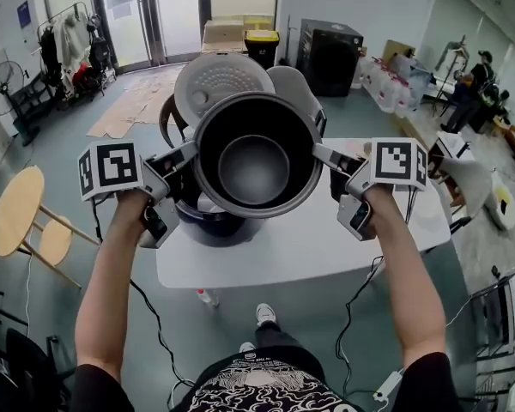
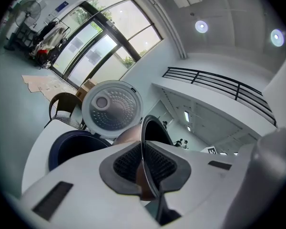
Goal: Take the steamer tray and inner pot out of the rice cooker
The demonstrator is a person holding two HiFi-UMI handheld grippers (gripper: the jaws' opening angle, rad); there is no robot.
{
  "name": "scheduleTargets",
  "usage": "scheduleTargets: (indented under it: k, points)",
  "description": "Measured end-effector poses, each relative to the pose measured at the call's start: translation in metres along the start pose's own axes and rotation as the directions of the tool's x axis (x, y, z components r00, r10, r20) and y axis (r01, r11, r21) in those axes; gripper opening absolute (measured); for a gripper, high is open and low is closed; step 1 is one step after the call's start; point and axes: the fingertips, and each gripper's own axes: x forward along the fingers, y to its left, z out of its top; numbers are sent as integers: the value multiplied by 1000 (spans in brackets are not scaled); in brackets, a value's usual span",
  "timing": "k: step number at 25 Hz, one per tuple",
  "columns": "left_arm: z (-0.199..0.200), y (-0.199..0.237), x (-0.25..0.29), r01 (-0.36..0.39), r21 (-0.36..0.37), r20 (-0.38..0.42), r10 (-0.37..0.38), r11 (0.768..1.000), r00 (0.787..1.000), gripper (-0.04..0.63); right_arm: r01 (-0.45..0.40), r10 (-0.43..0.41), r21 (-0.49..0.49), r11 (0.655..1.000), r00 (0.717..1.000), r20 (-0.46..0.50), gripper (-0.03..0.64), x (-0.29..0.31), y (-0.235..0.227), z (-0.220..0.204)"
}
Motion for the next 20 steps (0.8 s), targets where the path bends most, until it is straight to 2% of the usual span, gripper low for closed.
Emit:
scheduleTargets:
  k: [5,11,14,17,20]
  points:
    - [-7,-38,9,75,12,-65,-74,997,995,38,72,-73,20,997,995,73,43,-52,12,5]
    - [-46,-97,41,168,17,-153,-164,986,975,38,166,-173,63,984,973,154,42,-140,-2,1]
    - [-64,-117,66,211,22,-197,-203,977,959,38,230,-239,72,971,952,190,43,-175,-20,-1]
    - [-73,-124,74,252,18,-241,-241,967,940,38,255,-276,117,960,935,224,41,-189,-19,-9]
    - [-91,-157,105,285,8,-284,-271,958,920,38,283,-314,152,947,918,244,41,-232,-39,-2]
